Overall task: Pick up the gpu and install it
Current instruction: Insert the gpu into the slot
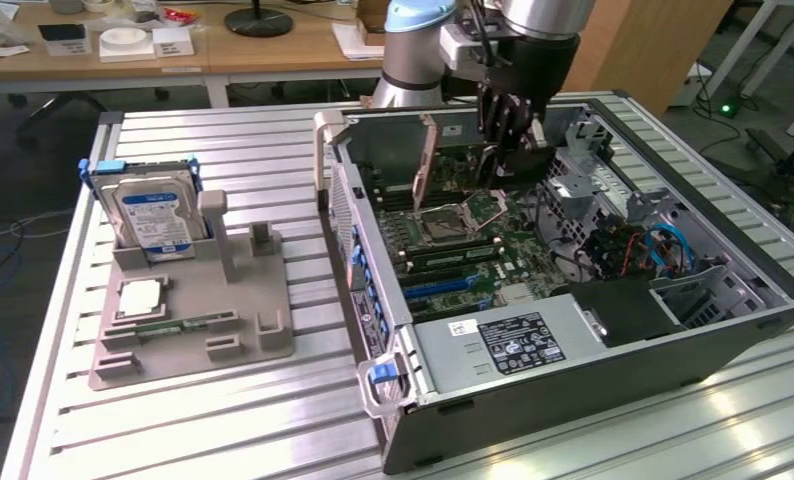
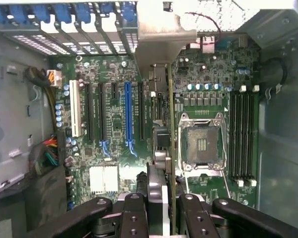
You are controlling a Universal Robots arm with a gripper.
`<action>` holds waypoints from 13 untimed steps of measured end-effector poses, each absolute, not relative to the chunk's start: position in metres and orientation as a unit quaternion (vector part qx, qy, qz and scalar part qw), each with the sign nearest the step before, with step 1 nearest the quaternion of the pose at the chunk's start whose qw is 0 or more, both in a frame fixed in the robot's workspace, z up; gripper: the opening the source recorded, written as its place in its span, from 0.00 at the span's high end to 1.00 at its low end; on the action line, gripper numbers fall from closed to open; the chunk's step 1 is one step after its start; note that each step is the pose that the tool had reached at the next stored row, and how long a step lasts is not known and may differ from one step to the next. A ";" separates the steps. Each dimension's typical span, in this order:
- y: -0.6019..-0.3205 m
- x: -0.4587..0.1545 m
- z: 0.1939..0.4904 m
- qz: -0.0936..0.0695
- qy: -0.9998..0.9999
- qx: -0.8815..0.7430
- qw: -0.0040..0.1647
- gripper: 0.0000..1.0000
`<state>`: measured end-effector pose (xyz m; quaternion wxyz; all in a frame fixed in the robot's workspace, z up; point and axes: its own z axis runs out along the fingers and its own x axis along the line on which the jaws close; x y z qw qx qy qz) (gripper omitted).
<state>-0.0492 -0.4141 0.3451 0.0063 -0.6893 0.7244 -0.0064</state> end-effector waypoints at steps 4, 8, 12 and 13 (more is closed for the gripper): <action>-0.414 -0.051 0.339 -0.007 0.739 -0.673 0.006 0.71; -0.415 -0.062 0.332 -0.006 0.739 -0.674 0.006 0.71; -0.415 -0.065 0.325 -0.006 0.738 -0.674 0.006 0.71; -0.416 -0.065 0.324 -0.006 0.738 -0.675 0.006 0.71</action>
